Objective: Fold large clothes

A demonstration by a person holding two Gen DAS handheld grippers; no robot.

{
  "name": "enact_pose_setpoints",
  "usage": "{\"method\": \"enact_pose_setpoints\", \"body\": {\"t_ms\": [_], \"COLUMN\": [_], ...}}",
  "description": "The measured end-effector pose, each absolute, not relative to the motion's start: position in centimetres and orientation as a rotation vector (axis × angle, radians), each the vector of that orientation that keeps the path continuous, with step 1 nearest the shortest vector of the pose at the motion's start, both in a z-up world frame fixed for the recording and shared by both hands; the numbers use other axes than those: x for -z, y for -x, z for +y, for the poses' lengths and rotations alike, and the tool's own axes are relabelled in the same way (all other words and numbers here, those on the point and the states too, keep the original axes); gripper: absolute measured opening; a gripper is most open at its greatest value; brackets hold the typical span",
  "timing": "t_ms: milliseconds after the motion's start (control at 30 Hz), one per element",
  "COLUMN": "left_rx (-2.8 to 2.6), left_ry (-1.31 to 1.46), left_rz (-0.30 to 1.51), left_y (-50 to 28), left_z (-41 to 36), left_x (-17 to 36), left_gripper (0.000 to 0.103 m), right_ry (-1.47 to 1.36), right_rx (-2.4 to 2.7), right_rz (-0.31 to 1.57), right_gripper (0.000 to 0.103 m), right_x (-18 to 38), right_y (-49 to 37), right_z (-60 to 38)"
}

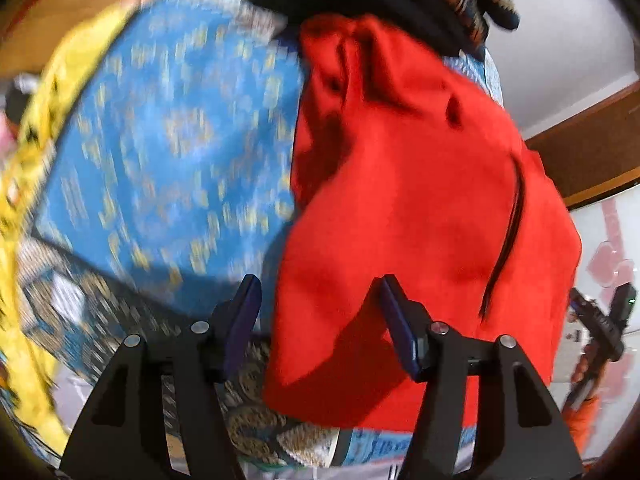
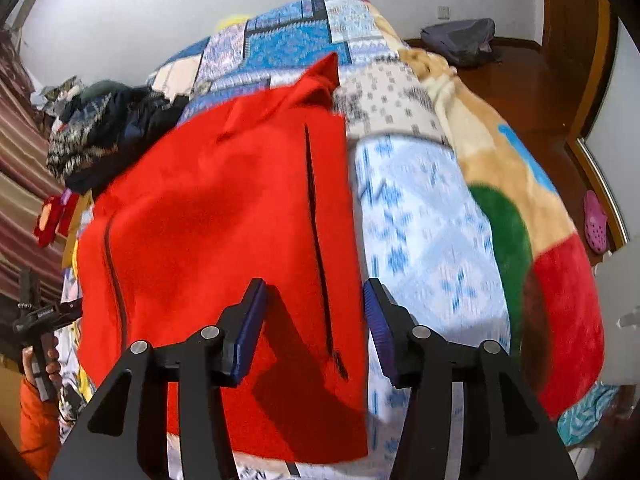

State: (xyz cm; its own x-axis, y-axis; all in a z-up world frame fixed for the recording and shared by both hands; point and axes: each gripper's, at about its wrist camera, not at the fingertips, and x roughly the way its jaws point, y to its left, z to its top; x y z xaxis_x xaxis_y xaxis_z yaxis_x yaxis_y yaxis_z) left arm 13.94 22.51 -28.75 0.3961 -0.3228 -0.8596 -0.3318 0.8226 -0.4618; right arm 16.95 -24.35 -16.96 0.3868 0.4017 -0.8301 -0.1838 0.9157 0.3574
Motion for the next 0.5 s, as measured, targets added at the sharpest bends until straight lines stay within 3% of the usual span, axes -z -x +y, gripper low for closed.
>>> {"method": "enact_pose_setpoints", "body": {"t_ms": [233, 333, 367, 433, 500], "left_rx": [0.039, 0.09, 0.104, 0.118, 0.139], "left_ry": [0.791, 0.767, 0.721, 0.632, 0.579], "left_rz": [1.129, 1.106, 1.111, 1.111, 1.102], "left_y": [-11.0, -10.5, -10.5, -10.5, -10.6], "left_z": [21.7, 20.6, 19.7, 18.3, 17.1], "left_x": [30.0, 29.4, 29.0, 28.0, 26.7], "left_gripper": [0.065, 0.065, 0.062, 0.046, 0.021], "right_ry": [-0.206, -0.194, -0.193, -0.214, -0.231], "right_rx": [-0.389, -0.385, -0.379, -0.372, -0.358], "right_rz": [1.12, 1.099, 1.091, 1.086, 1.073], "right_gripper": [0.062, 0.062, 0.06, 0.05, 0.02], "right_x": [18.0, 18.3, 18.3, 18.2, 17.9], "right_y": [-14.1, -13.3, -13.2, -13.1, -12.9], "right_z": [-23.1, -22.6, -22.5, -22.6, -22.7]}}
